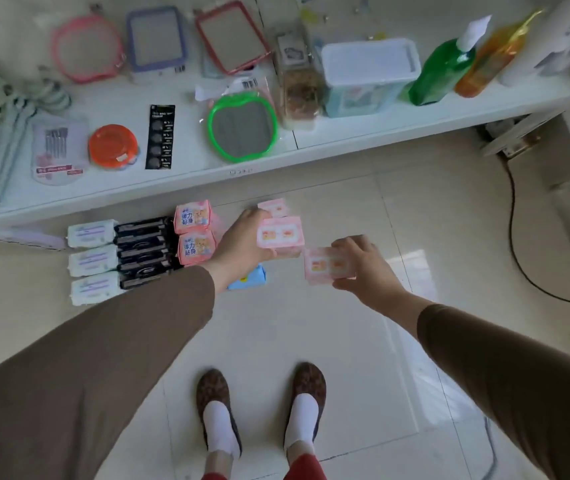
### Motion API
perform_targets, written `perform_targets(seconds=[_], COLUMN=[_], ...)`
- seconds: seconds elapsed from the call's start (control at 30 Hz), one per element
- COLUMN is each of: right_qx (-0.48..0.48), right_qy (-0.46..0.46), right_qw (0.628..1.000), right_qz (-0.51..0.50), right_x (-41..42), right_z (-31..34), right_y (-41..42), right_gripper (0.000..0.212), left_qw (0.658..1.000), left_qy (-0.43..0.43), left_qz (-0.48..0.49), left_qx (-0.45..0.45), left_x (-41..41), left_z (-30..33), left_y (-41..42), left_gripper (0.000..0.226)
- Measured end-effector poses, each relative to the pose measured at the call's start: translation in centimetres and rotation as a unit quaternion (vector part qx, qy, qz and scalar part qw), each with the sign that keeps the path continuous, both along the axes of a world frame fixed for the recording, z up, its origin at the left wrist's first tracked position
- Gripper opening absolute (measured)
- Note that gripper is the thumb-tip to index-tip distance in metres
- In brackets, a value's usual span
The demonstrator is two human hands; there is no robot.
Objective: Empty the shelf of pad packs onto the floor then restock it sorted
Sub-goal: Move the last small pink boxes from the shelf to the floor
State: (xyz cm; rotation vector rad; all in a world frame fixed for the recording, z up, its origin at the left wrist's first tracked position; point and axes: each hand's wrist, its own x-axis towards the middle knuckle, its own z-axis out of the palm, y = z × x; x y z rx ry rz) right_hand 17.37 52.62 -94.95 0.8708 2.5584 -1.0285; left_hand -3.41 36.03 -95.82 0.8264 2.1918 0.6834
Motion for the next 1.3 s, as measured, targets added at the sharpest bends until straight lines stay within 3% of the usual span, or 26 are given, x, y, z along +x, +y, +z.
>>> perform_targets(seconds=[0.27, 0.57, 0.77, 0.93, 1.1, 1.3], right_qx=[0.016, 0.024, 0.038, 0.040, 0.051, 0.070], right_qy=[-0.023, -0.044, -0.040, -0.031, -0.026, -0.018], right_qw=[1.000, 0.999, 0.998, 0.997, 0.997, 0.995], right_qz=[0.011, 0.017, 0.044, 0.051, 0.059, 0.070], right_x=[1.2, 1.0, -0.1, -1.5, -3.1, -4.4], right_z=[-12.9, -22.9, -26.9, -28.7, -29.6, -30.1], right_y=[-0.6, -1.7, -1.8, -2.1, -2.7, -3.6], right_gripper=[0.067, 0.066, 0.065, 0.063, 0.062, 0.063], left_qw=[0.992, 0.983, 0.952, 0.893, 0.878, 0.875], left_qy=[0.111, 0.147, 0.248, 0.371, 0.402, 0.403], left_qz=[-0.035, -0.084, -0.145, -0.193, -0.204, -0.236], left_qx=[-0.046, -0.065, -0.107, -0.165, -0.162, -0.130], left_x=[0.8, 1.2, 0.5, 0.2, -0.2, -1.6], left_z=[-13.3, -23.6, -26.7, -27.6, -27.8, -27.7], left_y=[1.3, 3.0, 3.7, 4.1, 4.3, 2.9], left_gripper=[0.065, 0.063, 0.065, 0.067, 0.076, 0.066])
